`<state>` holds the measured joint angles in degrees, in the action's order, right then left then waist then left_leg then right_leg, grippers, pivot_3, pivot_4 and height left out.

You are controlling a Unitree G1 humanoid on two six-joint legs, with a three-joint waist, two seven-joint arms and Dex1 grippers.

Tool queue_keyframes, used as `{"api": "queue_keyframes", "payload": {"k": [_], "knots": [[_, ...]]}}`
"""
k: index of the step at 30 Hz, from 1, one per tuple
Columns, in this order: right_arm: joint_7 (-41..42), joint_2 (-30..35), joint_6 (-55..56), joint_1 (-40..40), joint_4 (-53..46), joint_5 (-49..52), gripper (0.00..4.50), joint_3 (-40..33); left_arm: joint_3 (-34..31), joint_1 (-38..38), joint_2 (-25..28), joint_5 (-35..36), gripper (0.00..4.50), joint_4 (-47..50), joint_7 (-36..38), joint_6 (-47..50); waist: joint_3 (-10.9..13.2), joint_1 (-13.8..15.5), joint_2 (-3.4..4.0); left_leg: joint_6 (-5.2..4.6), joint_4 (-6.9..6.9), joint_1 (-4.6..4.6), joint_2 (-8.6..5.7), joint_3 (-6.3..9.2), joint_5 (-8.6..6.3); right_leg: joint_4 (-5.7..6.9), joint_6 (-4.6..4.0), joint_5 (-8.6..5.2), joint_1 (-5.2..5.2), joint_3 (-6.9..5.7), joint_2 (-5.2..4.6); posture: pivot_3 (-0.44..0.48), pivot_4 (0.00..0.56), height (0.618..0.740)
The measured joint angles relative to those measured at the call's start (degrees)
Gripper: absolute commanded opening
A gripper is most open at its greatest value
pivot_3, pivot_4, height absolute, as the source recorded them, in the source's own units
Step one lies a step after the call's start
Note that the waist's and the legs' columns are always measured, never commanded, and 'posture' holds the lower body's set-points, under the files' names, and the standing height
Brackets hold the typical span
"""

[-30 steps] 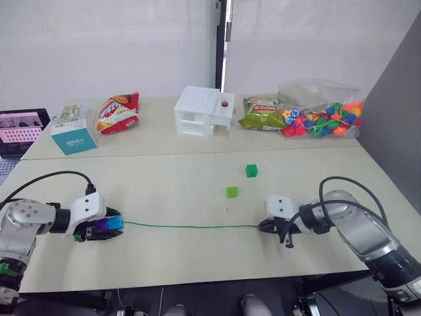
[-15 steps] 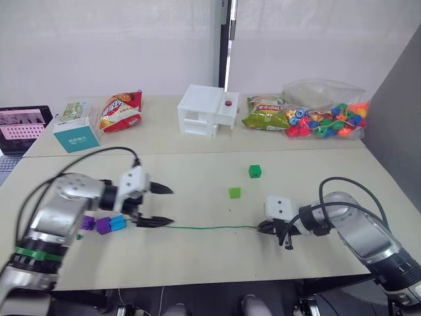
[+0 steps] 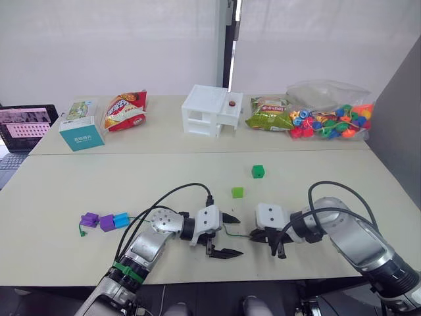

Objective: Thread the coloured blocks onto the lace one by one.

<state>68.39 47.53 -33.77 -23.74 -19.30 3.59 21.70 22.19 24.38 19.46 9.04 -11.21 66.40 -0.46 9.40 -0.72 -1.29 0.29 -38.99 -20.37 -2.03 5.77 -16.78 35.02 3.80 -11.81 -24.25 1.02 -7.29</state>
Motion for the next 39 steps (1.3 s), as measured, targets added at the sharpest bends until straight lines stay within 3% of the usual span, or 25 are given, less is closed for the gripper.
{"api": "queue_keyframes", "payload": {"k": [8,16,22,30,35,39], "knots": [[-0.23,-0.06,-0.74,-0.46,0.14,-0.01,0.0,0.06,-0.18,0.6,-1.61,-0.7,1.98,-3.26,-0.15,-2.71,0.0,0.02,0.0,0.02,-0.02,0.0,-0.01,0.0,0.01,0.0,0.0,0.0,0.02,0.0,-0.01,0.0,0.15,0.74],[-0.21,0.02,-0.79,-0.46,0.14,-0.03,0.0,0.07,-0.51,0.85,-2.91,-1.14,1.98,-3.63,-1.01,-1.76,0.0,0.08,0.0,0.02,-0.04,0.0,-0.03,0.0,0.01,0.01,0.0,0.0,0.03,0.0,-0.03,0.0,0.15,0.74],[-0.21,0.0,-0.79,-1.0,0.66,-0.16,0.0,0.39,-0.73,0.87,-3.17,-1.05,0.17,-3.62,-0.99,-0.82,0.0,0.06,0.0,0.02,-0.04,0.01,-0.03,0.0,0.01,0.0,0.0,0.0,0.03,0.0,-0.03,0.0,0.15,0.74],[-1.03,0.01,-0.83,-0.83,0.64,-0.34,0.0,0.32,-0.79,0.92,-3.29,-1.07,0.04,-3.6,-0.65,-0.42,0.0,0.08,0.0,0.02,-0.04,0.01,-0.03,0.0,0.01,0.01,0.0,0.0,0.04,0.0,-0.03,0.0,0.15,0.74],[-1.14,0.69,-1.2,0.76,-0.77,1.01,1.72,-1.09,-0.83,0.96,-3.5,-1.0,0.0,-3.53,-0.59,0.1,0.0,0.2,0.0,0.02,-0.04,0.01,-0.04,0.01,0.01,0.0,0.0,0.0,0.05,0.0,-0.04,0.0,0.15,0.74],[-0.92,3.55,-3.57,3.63,-3.69,6.06,3.07,-8.13,-0.95,0.98,-3.52,-0.77,0.0,-3.42,-0.57,0.66,0.0,0.32,0.0,0.01,-0.04,0.0,-0.04,0.0,0.01,-0.01,0.0,0.0,0.05,0.0,-0.05,0.0,0.15,0.74]]}}
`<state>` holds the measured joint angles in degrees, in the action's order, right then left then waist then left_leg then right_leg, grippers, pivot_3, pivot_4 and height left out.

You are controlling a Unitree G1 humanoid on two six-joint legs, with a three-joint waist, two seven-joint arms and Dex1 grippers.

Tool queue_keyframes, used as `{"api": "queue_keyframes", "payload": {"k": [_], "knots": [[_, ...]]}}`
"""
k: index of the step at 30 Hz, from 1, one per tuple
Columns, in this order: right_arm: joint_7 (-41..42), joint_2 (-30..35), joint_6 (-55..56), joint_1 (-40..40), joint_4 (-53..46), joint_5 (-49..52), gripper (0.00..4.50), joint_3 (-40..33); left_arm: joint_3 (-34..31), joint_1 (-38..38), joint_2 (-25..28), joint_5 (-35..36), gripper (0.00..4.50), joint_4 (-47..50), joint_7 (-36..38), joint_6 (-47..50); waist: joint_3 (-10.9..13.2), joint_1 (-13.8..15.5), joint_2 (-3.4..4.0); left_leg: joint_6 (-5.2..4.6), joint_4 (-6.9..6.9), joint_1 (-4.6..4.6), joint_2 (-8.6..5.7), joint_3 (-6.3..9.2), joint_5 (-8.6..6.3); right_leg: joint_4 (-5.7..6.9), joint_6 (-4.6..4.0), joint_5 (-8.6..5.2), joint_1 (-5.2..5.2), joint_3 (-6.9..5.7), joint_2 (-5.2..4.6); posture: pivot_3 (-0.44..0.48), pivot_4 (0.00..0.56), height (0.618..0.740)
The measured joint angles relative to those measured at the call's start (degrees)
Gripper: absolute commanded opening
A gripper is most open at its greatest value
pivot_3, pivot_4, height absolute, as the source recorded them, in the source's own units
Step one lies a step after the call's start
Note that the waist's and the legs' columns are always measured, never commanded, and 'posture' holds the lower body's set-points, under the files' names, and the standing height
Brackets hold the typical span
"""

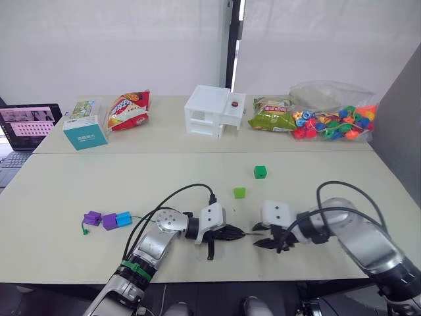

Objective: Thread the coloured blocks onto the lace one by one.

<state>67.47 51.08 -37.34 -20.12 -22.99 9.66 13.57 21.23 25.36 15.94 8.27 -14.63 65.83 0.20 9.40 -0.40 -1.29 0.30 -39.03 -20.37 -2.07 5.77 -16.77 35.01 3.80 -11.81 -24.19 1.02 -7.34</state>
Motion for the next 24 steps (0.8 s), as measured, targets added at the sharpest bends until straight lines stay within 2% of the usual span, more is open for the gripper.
{"api": "queue_keyframes", "payload": {"k": [4,7,10,12,15,18,24], "knots": [[-0.46,2.1,-3.12,1.35,-1.46,5.36,4.44,-9.3,-0.67,-0.25,0.07,0.88,0.0,-0.21,0.15,0.39,0.0,0.07,0.0,-0.01,0.02,0.04,0.01,0.0,-0.01,0.0,0.0,0.0,0.01,-0.01,0.0,0.0,0.15,0.74],[-4.21,-1.6,-3.99,2.67,-1.81,8.92,4.48,-15.9,-0.79,-0.31,0.21,0.94,0.0,-0.21,0.37,0.36,0.0,0.02,0.0,-0.01,0.02,0.05,0.01,-0.01,-0.01,0.01,0.0,0.0,0.03,0.0,0.0,0.0,0.15,0.74],[-11.62,-6.77,-2.67,2.71,-0.01,9.33,4.48,-20.11,-0.95,-0.48,0.26,0.94,0.0,-0.15,0.47,0.35,0.0,0.06,0.0,0.0,0.02,0.06,0.01,-0.03,0.0,0.02,0.0,0.0,0.03,0.01,0.0,0.0,0.15,0.74],[-18.67,-13.16,-1.97,2.47,1.89,9.08,4.48,-23.14,-1.08,-0.62,0.29,0.94,0.0,-0.04,0.42,0.37,-0.04,0.0,-0.01,0.01,0.03,0.07,0.01,-0.01,0.01,0.06,0.0,0.0,0.01,0.03,0.0,0.0,0.15,0.74],[-26.25,-21.13,-0.09,2.48,4.69,9.13,4.48,-24.11,-1.21,-0.79,0.31,0.94,0.0,0.19,0.09,0.61,-0.07,-0.18,0.04,0.02,0.05,0.08,0.0,-0.02,0.01,0.11,-0.01,0.01,-0.02,0.06,0.0,0.0,0.15,0.74],[-32.51,-26.05,3.17,1.25,9.36,7.49,4.48,-23.8,-1.34,-0.92,0.27,0.94,0.0,0.32,-0.19,0.84,-0.08,-0.31,0.06,0.02,0.04,0.09,-0.01,-0.04,0.02,0.1,-0.02,0.01,-0.01,0.07,0.0,0.0,0.15,0.74],[-40.67,-31.23,7.69,-3.49,17.95,4.18,4.48,-22.69,-1.65,-1.76,0.28,0.92,0.0,1.34,-1.28,1.22,-0.1,-0.46,0.11,0.03,0.07,0.11,-0.01,-0.04,0.02,0.15,-0.03,0.02,-0.05,0.08,0.0,0.0,0.15,0.74]]}}
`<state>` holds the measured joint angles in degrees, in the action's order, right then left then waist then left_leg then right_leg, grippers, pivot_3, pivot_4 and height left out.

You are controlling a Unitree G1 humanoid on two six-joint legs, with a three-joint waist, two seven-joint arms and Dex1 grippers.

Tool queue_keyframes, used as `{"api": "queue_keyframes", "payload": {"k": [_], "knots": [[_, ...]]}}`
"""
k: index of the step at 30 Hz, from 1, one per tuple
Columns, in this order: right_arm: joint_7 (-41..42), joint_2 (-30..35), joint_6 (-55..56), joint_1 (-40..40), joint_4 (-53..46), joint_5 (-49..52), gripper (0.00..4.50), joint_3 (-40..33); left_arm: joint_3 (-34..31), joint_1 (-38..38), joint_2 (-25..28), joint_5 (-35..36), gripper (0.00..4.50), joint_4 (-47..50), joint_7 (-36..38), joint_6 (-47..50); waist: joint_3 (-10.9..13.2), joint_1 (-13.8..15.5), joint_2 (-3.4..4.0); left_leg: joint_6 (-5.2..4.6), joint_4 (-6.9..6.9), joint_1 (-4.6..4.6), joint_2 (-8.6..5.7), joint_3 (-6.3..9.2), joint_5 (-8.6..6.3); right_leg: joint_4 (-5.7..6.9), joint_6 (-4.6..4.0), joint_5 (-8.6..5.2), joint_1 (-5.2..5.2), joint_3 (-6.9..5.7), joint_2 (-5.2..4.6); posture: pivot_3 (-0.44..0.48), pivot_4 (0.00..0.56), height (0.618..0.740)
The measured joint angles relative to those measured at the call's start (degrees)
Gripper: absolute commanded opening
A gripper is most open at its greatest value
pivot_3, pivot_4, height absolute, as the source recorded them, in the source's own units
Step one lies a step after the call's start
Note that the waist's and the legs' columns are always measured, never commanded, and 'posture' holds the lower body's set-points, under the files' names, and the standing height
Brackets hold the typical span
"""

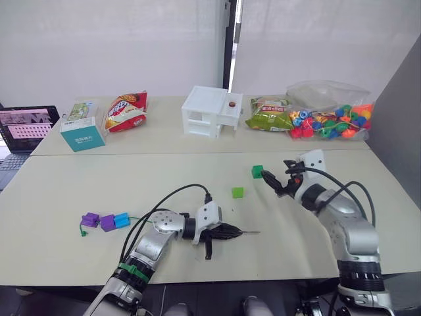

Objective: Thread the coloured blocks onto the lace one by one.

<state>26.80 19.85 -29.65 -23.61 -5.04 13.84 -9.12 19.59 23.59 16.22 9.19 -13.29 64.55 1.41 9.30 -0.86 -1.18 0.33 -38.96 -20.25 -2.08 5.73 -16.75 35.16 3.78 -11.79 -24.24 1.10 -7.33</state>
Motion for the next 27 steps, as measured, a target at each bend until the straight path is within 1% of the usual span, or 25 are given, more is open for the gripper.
{"api": "queue_keyframes", "payload": {"k": [6,9,16,19,22,27], "knots": [[-3.4,-0.98,3.02,-2.33,8.32,-3.15,4.48,2.56,-0.28,-0.8,0.1,0.0,0.0,1.33,-1.4,1.16,0.0,-0.08,0.0,0.0,0.01,0.0,0.0,0.0,0.0,0.0,0.0,0.0,0.0,0.0,0.0,0.0,0.15,0.74],[-3.97,-2.3,4.3,-4.57,13.1,-3.67,4.48,3.38,-0.43,-0.88,0.18,-0.01,0.0,1.46,-1.63,1.32,-0.01,-0.24,0.02,0.0,0.02,0.02,0.0,0.0,0.0,0.01,-0.01,0.0,-0.01,0.0,0.0,0.0,0.15,0.74],[-3.99,-3.22,7.79,-9.19,21.24,-4.51,4.48,5.79,-0.53,-1.16,-0.38,0.02,0.0,2.03,-2.7,2.37,-0.01,-0.27,0.03,0.0,0.02,0.01,0.0,0.02,0.0,0.01,-0.02,0.01,0.0,0.0,0.0,0.0,0.15,0.74],[-4.54,-3.91,9.73,-11.63,26.52,-4.77,4.48,5.96,-0.86,-1.77,-0.33,0.04,0.0,2.72,-3.37,2.59,-0.01,-0.41,0.03,0.0,0.04,0.01,0.0,0.02,0.0,0.01,-0.03,0.02,-0.02,0.0,0.0,0.0,0.15,0.74],[-5.66,-4.72,12.06,-14.56,31.91,-4.95,3.64,5.87,-0.97,-2.24,-0.11,0.03,0.0,3.37,-3.92,2.69,-0.01,-0.71,0.03,0.0,0.06,0.01,0.0,0.03,0.0,0.05,-0.05,0.03,-0.05,0.0,0.0,0.0,0.15,0.74],[-6.22,-6.01,15.69,-16.93,38.7,-5.45,1.9,5.78,-1.03,-2.47,0.04,0.04,0.0,3.78,-4.35,2.93,-0.01,-1.02,0.04,0.0,0.08,0.01,0.0,0.06,0.0,0.05,-0.05,0.03,-0.04,0.0,0.0,0.0,0.15,0.74]]}}
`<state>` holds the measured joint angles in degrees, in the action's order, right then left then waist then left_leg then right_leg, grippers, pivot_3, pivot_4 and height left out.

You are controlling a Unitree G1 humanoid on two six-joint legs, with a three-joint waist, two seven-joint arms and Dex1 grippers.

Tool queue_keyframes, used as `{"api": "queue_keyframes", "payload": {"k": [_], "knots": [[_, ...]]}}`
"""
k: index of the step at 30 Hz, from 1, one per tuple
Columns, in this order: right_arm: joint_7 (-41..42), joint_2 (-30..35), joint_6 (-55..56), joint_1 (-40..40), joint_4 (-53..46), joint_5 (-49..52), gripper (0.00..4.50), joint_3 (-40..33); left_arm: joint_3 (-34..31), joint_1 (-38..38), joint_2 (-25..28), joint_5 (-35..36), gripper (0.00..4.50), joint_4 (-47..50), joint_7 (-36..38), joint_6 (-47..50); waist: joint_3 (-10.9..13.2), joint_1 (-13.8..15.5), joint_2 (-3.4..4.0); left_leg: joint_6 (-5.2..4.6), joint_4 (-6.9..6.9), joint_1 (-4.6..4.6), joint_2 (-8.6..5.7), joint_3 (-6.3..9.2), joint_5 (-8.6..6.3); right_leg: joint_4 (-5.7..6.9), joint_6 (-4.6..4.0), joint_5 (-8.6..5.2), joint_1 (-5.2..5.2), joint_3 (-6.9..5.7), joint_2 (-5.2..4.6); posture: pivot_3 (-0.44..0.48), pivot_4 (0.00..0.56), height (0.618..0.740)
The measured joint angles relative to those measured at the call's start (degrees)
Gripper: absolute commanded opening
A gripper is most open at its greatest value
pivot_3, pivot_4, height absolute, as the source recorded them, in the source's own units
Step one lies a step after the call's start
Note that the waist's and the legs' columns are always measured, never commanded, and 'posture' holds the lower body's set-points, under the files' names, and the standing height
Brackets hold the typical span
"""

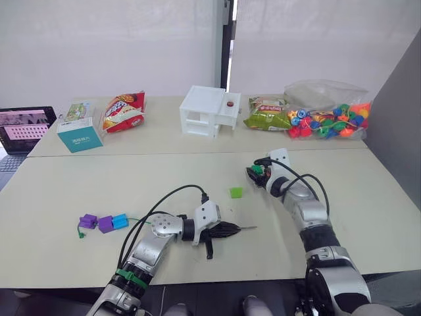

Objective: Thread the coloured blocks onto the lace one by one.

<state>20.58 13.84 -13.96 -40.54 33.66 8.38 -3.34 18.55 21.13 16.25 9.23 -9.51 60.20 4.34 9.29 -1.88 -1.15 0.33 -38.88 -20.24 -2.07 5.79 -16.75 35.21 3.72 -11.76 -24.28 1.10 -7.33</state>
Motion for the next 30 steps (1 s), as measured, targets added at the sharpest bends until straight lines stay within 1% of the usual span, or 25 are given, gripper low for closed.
{"api": "queue_keyframes", "payload": {"k": [2,5,8,11,13,18,21,25,28,30], "knots": [[-0.2,-0.35,1.29,-0.08,1.51,-0.28,1.21,-0.06,-0.06,0.0,0.04,0.01,0.0,0.05,-0.04,0.2,0.0,-0.13,0.01,0.0,0.0,0.0,0.0,0.0,0.0,0.0,0.0,0.0,0.0,0.0,0.0,0.0,0.15,0.74],[-0.53,-0.36,1.64,-0.01,1.67,-0.28,1.19,-0.11,-0.1,0.0,0.03,0.0,0.0,0.15,-0.08,0.51,-0.01,-0.21,0.02,0.0,0.0,0.0,0.0,0.02,0.0,0.0,0.0,0.0,0.01,0.0,0.0,0.0,0.15,0.74],[-0.84,-0.29,1.24,1.89,-1.28,-0.17,1.19,-0.77,-0.07,0.04,-0.07,0.02,0.0,0.19,-0.05,0.63,-0.01,-0.16,0.02,0.0,0.0,-0.01,-0.01,0.05,0.0,0.01,0.0,0.0,0.01,0.0,0.0,0.0,0.15,0.74],[-1.64,0.48,-1.02,6.06,-8.92,1.28,1.19,-2.33,-0.08,0.09,-0.2,0.01,0.0,0.16,-0.01,0.68,-0.01,-0.11,0.02,-0.01,0.0,-0.03,-0.01,0.04,-0.01,0.0,0.01,0.01,0.0,0.0,0.0,0.0,0.15,0.74],[-2.72,1.06,-4.01,9.44,-15.85,2.04,1.19,-3.57,0.0,0.21,-0.43,0.0,0.0,-0.01,0.07,0.69,-0.02,0.06,0.03,-0.01,0.01,-0.03,-0.01,0.05,-0.01,0.0,0.01,0.0,-0.01,0.0,0.0,0.0,0.15,0.74],[-7.6,-0.48,-14.34,23.95,-39.29,5.36,1.19,-6.55,0.33,0.46,-0.74,0.01,0.0,-0.35,0.82,0.56,-0.05,0.76,0.08,-0.06,0.05,-0.04,-0.01,0.06,-0.03,-0.03,0.01,0.0,-0.01,-0.01,0.0,0.0,0.15,0.74],[-11.61,-4.36,-20.23,33.49,-51.68,6.7,1.19,-6.87,0.49,0.71,-0.8,0.03,0.0,-0.63,1.94,0.56,-0.05,0.9,0.11,-0.06,0.04,-0.03,-0.02,0.05,-0.03,-0.04,0.02,0.0,-0.02,0.01,0.0,0.0,0.15,0.74],[-15.24,-5.93,-25.81,40.98,-61.33,7.39,1.19,-6.75,0.76,0.96,-1.24,0.15,0.0,-1.32,3.46,0.56,-0.05,0.97,0.12,-0.04,0.02,-0.01,-0.01,-0.02,-0.03,-0.14,0.04,-0.02,0.04,0.02,0.0,0.0,0.15,0.74],[-16.27,-6.84,-27.14,45.45,-65.04,7.56,1.19,-6.42,0.8,1.07,-1.36,0.16,0.0,-1.62,4.11,0.53,-0.06,1.0,0.13,-0.05,0.02,0.01,-0.01,-0.01,-0.03,-0.13,0.05,-0.03,0.06,0.02,0.01,0.0,0.15,0.74],[-17.02,-7.5,-27.46,46.88,-66.33,7.53,1.19,-6.15,0.82,1.26,-1.42,0.15,0.0,-2.02,4.58,0.3,-0.07,1.01,0.14,-0.05,0.01,0.03,-0.01,-0.02,-0.03,-0.15,0.05,-0.03,0.1,0.02,0.01,0.0,0.15,0.74]]}}
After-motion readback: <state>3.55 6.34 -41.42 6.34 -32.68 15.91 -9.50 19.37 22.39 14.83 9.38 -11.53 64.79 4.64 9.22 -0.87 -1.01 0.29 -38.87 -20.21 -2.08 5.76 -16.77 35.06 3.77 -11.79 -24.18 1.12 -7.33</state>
